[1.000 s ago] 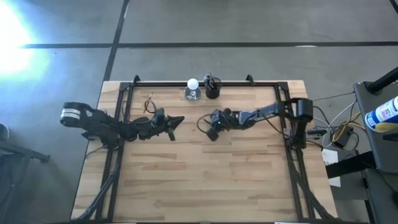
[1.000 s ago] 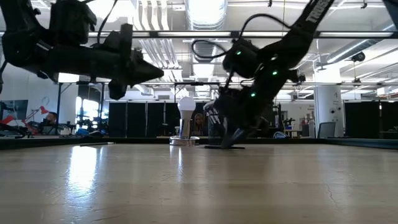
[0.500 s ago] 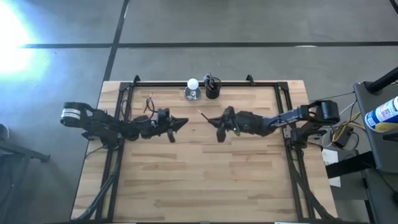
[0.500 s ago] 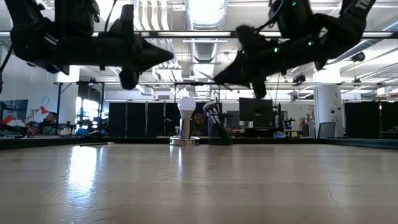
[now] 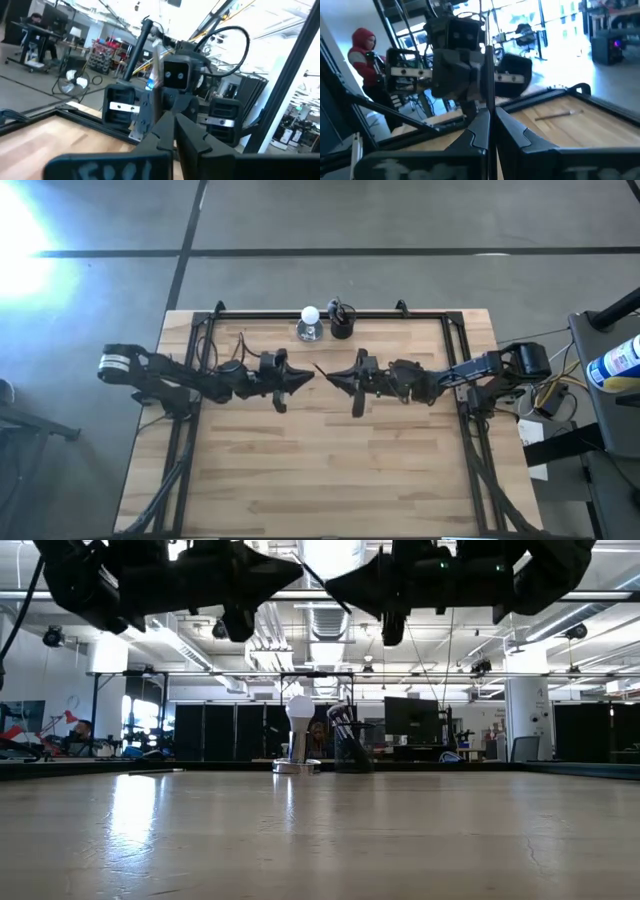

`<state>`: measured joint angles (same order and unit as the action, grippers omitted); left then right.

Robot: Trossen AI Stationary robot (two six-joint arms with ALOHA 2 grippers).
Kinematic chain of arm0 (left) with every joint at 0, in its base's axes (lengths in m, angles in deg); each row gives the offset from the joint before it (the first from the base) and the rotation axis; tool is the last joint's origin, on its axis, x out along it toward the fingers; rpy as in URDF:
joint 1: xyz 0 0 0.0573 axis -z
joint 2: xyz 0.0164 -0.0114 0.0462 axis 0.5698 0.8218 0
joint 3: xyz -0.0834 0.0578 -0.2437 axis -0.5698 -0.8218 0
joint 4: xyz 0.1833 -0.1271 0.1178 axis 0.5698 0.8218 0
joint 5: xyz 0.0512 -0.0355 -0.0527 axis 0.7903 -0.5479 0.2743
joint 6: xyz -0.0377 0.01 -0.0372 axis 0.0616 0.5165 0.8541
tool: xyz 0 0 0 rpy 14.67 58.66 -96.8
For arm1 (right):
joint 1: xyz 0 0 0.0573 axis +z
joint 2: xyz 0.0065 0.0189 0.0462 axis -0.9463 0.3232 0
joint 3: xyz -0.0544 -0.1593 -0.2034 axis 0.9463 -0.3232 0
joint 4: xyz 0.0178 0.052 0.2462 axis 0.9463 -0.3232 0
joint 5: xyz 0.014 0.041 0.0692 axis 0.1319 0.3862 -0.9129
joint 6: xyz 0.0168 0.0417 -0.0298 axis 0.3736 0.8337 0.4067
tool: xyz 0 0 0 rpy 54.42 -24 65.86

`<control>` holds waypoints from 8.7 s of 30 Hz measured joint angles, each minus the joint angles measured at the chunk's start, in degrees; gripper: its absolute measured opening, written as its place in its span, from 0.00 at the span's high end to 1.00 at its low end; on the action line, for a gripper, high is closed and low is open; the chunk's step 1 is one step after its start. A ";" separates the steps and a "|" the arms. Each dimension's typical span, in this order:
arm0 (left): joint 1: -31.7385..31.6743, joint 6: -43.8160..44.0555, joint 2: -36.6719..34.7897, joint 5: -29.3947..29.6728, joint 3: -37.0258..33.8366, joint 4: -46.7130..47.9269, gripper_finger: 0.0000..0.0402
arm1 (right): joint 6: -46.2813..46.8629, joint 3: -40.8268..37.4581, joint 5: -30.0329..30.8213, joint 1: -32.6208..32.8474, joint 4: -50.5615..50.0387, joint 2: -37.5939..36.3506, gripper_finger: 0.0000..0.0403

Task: Pick & Place Makeup Supplies
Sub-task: Put the makeup brush into the black makeup holder

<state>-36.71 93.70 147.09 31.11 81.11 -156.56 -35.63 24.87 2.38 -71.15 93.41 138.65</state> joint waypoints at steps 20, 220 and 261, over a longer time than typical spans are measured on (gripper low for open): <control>0.44 -6.08 0.02 -1.38 5.78 6.62 0.90 | -2.06 1.17 -2.90 0.54 0.38 0.00 0.97; -30.84 6.09 -13.42 -7.59 -6.10 32.61 1.00 | -7.73 -11.71 -10.19 -17.95 -32.35 -20.78 0.97; -4.92 -7.39 4.09 -4.21 6.54 5.90 1.00 | -2.49 5.57 -10.51 -6.89 -3.87 5.49 0.83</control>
<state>-41.63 86.31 151.17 26.90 87.65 -150.66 -38.13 30.44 -8.14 -78.04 89.54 144.14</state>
